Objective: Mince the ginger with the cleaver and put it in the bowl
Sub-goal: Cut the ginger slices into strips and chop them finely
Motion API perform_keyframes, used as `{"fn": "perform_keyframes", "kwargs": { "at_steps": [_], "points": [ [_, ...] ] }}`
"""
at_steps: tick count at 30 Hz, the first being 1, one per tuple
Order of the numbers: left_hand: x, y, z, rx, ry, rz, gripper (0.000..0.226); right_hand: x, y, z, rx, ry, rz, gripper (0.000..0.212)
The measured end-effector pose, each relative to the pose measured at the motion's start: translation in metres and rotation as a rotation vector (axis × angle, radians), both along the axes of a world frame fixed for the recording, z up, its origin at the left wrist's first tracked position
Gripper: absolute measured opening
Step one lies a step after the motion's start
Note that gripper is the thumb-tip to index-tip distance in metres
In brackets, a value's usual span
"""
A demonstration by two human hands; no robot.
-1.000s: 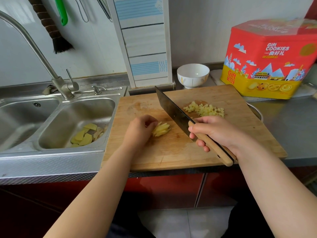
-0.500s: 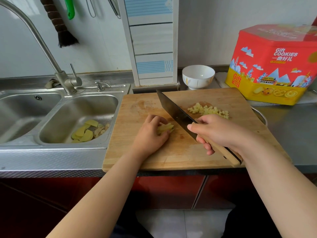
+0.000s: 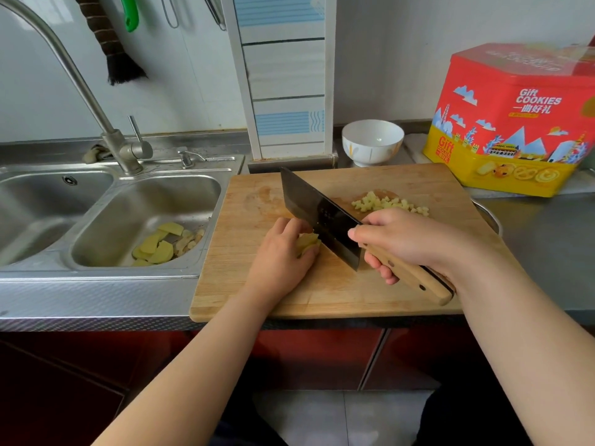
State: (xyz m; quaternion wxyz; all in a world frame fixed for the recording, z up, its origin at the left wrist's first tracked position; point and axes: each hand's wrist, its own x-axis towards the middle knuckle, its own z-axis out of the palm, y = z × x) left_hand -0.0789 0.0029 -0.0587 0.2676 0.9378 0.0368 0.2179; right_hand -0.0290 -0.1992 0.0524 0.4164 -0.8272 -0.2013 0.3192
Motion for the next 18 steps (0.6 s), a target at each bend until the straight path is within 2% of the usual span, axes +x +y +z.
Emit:
{"fn": "perform_keyframes", "kwargs": {
  "at_steps": [3, 8, 12, 18],
  "points": [
    [0.000, 0.002, 0.001, 0.046, 0.004, -0.025, 0.029, 0.006, 0.002, 0.001, -0.120, -0.088, 0.020, 0.021],
    [0.002, 0.000, 0.004, 0.070, 0.023, -0.015, 0.029, 0.007, 0.012, -0.003, -0.337, -0.292, 0.061, 0.065],
    [0.000, 0.000, 0.002, 0.008, -0.003, -0.053, 0.040, 0.008, 0.011, -0.007, -0.365, -0.339, 0.042, 0.062],
    [-0.003, 0.001, 0.002, 0.023, -0.036, -0.077, 0.022, 0.007, 0.009, -0.009, -0.360, -0.342, 0.034, 0.060]
  ]
}}
